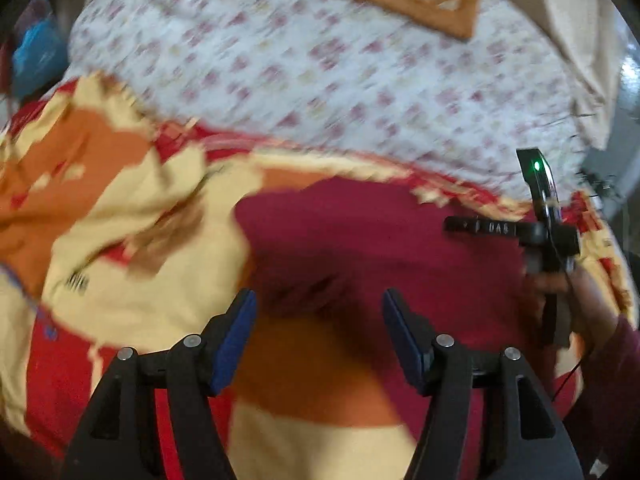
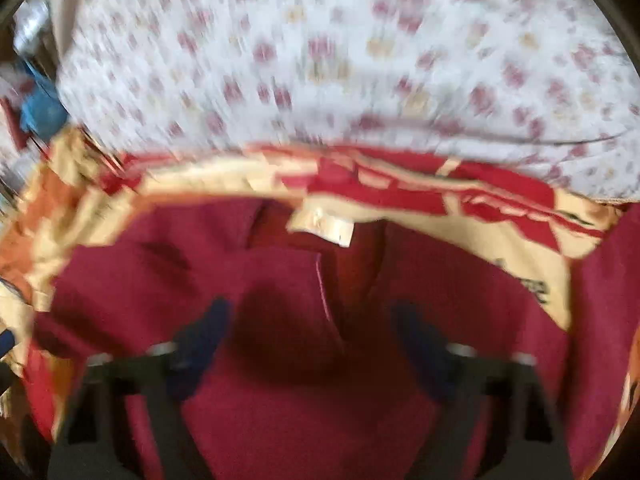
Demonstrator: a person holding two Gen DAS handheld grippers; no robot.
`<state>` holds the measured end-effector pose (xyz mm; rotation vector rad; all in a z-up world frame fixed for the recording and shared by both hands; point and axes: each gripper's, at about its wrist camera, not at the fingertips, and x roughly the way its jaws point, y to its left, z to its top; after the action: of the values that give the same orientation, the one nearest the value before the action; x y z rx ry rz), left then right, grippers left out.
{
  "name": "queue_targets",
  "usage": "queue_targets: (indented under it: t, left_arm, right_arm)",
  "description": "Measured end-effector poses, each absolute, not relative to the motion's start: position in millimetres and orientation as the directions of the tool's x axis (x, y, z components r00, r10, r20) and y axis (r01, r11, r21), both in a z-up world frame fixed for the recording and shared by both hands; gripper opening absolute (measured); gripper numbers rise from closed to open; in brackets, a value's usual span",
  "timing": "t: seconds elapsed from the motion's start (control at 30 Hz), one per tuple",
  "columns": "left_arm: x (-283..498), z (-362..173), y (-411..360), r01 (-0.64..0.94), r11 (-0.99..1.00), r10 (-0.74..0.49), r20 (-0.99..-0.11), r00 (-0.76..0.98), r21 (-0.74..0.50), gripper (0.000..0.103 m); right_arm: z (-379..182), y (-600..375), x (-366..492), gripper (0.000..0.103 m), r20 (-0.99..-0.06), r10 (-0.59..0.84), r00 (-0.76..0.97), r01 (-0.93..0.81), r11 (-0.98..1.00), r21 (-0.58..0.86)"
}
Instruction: Fold small clothes
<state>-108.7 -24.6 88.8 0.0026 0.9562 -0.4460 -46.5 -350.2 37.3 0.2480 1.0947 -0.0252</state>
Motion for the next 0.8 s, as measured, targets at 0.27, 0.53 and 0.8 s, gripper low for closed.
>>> queue_targets:
  t: [0.27, 0.53, 0.8]
  left_arm:
    - [-108, 69, -32, 0.352, 0.918, -0.344, -0.810, 0.475, -0.183, 0.055]
    - [-100, 67, -56, 0.363, 0.909, -0.366, -0.807, 0.464, -0.203, 0.055]
    - [-102, 64, -74, 0.402, 0.900, -0.354, -0.819, 0.451, -0.168, 0.055]
  right_arm:
    - [99, -371, -85, 0.003, -0.753, 0.129, 0.645, 0.107, 0.961, 0.255]
    - [120, -444, -130, 0.003, -0.721, 0.002, 0.693, 0.288, 0.916, 0.279]
    - [77, -466, -136, 0.035, -0.832, -0.075, 0.550, 0.453, 0.863, 0.222]
